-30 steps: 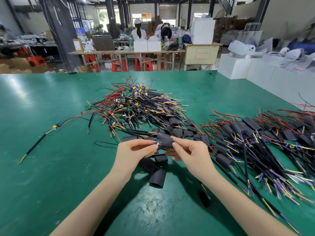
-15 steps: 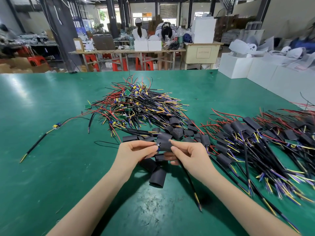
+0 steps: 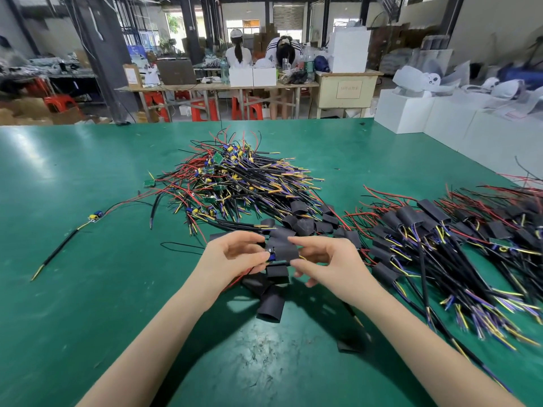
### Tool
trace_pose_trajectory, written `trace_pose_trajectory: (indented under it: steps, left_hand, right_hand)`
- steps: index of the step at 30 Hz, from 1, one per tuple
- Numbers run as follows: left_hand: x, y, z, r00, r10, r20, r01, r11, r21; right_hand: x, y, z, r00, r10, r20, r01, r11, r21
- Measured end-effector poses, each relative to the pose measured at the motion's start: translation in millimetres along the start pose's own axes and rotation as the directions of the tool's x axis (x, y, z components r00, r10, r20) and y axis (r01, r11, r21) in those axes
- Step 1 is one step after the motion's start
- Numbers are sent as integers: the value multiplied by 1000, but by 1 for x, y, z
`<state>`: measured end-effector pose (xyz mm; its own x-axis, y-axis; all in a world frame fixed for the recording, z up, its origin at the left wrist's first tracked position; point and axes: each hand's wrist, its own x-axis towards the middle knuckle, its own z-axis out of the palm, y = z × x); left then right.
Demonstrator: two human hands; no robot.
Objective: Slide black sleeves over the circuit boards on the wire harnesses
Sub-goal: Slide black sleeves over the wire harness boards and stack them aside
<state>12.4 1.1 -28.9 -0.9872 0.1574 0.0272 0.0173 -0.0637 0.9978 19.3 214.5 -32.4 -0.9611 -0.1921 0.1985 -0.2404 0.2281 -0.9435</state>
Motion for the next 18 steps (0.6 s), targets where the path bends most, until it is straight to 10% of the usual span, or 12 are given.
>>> trace_pose_trajectory:
  steps: [9,18]
  left_hand:
    - [-3,3,-4,982,149,117,-182,917,354]
    - [-9,8,-6,943,77,325,-145,971,192]
  right_hand:
    - [2,-4,-20,979,-23,202,53,988,-145]
    - [-1,-13,-39,880,-50,472,1,995,104]
